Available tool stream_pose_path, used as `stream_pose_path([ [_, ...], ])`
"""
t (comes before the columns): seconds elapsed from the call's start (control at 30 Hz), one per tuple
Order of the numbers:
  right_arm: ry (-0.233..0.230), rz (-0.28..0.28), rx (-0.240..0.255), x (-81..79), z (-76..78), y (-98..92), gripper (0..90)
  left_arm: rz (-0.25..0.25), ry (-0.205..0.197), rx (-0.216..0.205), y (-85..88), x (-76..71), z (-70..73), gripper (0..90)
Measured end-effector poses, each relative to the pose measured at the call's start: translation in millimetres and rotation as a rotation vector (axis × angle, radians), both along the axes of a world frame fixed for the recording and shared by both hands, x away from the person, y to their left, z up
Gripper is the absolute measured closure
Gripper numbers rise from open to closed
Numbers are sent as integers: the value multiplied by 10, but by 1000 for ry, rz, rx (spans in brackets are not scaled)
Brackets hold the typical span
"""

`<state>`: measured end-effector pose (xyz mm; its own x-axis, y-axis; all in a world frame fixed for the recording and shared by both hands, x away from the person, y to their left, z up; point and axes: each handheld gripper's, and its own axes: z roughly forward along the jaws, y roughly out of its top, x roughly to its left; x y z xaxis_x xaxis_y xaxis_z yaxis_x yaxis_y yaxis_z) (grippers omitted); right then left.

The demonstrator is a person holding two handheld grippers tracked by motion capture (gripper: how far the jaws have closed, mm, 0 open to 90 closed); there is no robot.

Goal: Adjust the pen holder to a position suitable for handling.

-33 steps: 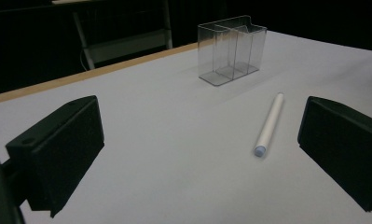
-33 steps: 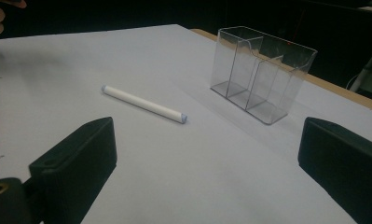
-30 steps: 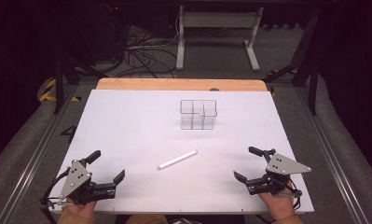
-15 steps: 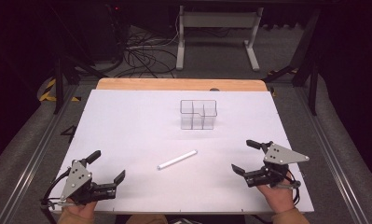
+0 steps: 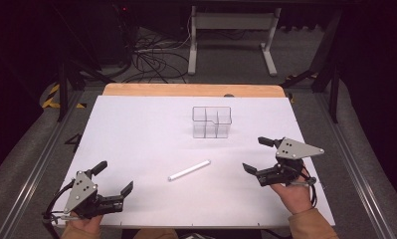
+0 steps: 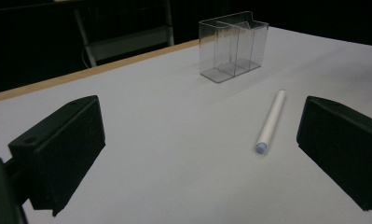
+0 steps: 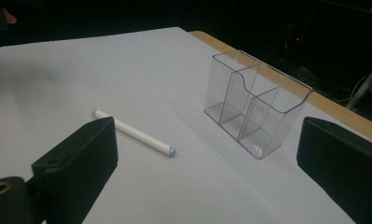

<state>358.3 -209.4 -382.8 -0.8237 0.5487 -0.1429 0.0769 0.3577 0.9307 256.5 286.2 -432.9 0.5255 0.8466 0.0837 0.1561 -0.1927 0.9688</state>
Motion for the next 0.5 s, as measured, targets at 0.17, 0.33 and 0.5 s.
stream_pose_path([
  [0.17, -5, 20, -23, 25, 22, 57, 59, 1, 4, 1, -2, 7, -5, 18],
  [0.33, -23, 34, -44, 51, 61, 62, 59, -2, 4, -4, 2, 7, -1, 18],
  [0.5, 2, 49, -34, 81, 73, 47, 75, 0, 7, -6, 5, 10, -3, 18],
])
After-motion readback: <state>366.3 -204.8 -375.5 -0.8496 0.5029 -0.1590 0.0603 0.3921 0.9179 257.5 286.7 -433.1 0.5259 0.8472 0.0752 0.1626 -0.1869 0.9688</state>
